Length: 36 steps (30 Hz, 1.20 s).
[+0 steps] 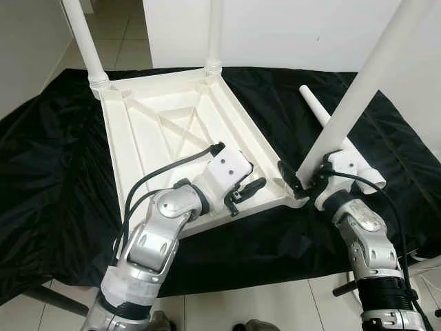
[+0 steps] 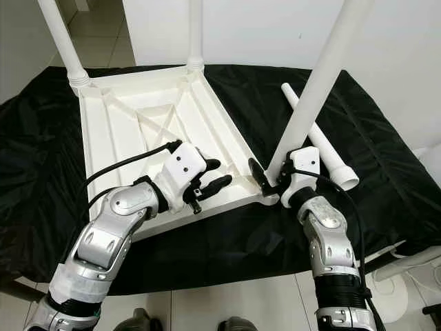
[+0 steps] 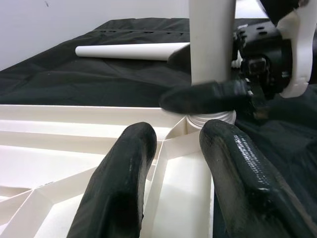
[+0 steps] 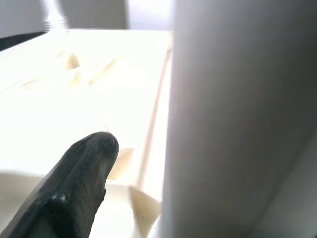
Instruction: Building children table
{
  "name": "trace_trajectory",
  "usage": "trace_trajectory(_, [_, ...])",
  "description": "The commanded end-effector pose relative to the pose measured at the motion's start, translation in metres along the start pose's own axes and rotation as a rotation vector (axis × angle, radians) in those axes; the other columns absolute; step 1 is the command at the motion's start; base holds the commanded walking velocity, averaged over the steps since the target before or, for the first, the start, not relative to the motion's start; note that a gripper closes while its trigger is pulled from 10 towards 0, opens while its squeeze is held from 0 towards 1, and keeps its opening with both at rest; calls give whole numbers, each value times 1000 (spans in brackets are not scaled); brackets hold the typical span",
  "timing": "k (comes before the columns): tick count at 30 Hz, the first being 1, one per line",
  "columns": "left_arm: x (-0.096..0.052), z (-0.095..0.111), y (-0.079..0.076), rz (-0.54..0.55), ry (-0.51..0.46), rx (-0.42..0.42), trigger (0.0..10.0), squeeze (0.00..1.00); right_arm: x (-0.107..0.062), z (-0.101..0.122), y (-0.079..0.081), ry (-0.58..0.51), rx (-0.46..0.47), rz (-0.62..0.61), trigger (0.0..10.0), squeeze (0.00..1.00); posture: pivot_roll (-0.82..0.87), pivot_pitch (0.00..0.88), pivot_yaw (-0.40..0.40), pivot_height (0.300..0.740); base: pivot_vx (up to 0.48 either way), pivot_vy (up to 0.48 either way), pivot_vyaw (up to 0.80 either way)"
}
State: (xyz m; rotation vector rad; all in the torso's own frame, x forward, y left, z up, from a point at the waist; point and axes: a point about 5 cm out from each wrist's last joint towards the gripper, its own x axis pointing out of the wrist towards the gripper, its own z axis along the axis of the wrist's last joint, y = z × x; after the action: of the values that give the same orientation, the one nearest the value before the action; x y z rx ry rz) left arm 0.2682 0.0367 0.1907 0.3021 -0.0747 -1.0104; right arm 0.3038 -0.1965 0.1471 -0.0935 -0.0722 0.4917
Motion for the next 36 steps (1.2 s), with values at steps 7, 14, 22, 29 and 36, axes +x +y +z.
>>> trace_trajectory(7, [2, -1, 7, 118, 2, 13, 10000, 0, 7, -6, -8, 49, -33, 151, 157, 0, -84, 9, -21, 740, 0, 0, 0])
trace_trajectory(14, [1, 1, 9, 128, -1, 19, 10000, 0, 5, -17, -13, 99, -38, 175, 0, 0, -76, 12, -22, 740, 0, 0, 0])
trace_trajectory(22, [-1, 1, 11, 135, -1, 20, 10000, 0, -5, -30, -13, 113, 24, 154, 10000, 0, -91, 11, -17, 740, 0, 0, 0])
trace_trajectory(29, [3, 2, 13, 133, -4, 19, 10000, 0, 0, -36, -10, 127, 35, -54, 10000, 0, -104, 15, -9, 740, 0, 0, 0])
trace_trajectory(36, [0, 0, 14, 132, 5, 19, 10000, 0, -1, -39, -3, 136, 90, -290, 10000, 0, -94, 23, -9, 740, 0, 0, 0])
